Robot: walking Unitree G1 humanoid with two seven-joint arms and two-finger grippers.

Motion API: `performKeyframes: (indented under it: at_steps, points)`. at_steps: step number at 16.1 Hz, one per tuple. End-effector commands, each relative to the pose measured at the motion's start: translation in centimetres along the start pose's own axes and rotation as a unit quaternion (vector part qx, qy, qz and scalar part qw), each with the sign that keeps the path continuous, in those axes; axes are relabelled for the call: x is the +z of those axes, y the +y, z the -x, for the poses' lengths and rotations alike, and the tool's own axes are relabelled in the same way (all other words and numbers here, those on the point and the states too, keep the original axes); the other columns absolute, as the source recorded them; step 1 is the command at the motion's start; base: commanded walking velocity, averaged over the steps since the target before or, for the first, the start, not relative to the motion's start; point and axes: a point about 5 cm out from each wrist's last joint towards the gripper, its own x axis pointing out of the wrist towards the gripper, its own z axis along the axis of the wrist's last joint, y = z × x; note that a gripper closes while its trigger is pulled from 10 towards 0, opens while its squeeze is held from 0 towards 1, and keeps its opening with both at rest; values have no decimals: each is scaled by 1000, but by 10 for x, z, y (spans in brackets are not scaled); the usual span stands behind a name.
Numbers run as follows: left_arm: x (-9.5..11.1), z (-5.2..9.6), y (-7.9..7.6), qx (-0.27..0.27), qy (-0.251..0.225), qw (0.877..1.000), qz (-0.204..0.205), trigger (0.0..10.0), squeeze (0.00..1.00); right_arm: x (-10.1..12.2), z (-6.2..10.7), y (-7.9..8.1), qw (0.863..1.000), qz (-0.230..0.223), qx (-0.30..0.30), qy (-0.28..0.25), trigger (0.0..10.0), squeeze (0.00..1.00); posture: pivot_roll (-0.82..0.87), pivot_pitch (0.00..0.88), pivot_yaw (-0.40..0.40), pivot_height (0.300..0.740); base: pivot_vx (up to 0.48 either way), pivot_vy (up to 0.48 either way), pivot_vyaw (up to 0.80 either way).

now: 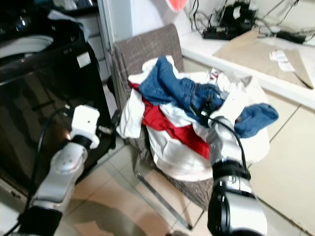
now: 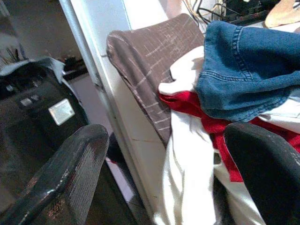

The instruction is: Clothes washing

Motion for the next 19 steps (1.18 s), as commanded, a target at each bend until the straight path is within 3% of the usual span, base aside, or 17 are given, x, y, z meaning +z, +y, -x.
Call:
performKeyframes:
  at_steps: [1,7,9,10,11,14,19]
  points:
    - [3,3,7,0,-2,1000,-5,10000,0,-8,-3,-1,999,-22,-6,38,10000,0,-30,0,39,740,0,0,0]
    - [2,18,20,-4,17,1000,-23,10000,0,-26,-5,-5,989,74,-5,125,10000,0,24,0,68,740,0,0,0]
    - [2,22,19,-10,21,999,-26,10000,0,-27,-6,-9,986,103,-6,129,10000,0,35,0,63,740,0,0,0]
    - [2,22,19,-11,22,999,-26,10000,0,-26,-6,-9,986,106,-6,125,4118,0,35,0,63,740,0,0,0]
    - [4,22,20,-9,24,999,-27,10000,0,-25,-7,-5,988,106,6,115,0,0,38,0,59,740,0,0,0]
    - [5,21,18,-9,25,999,-29,10000,0,-24,-7,3,990,92,16,107,0,0,38,0,57,740,0,0,0]
    - [5,18,15,-7,28,999,-27,10000,0,-28,-4,17,989,114,51,75,0,0,27,0,45,740,0,0,0]
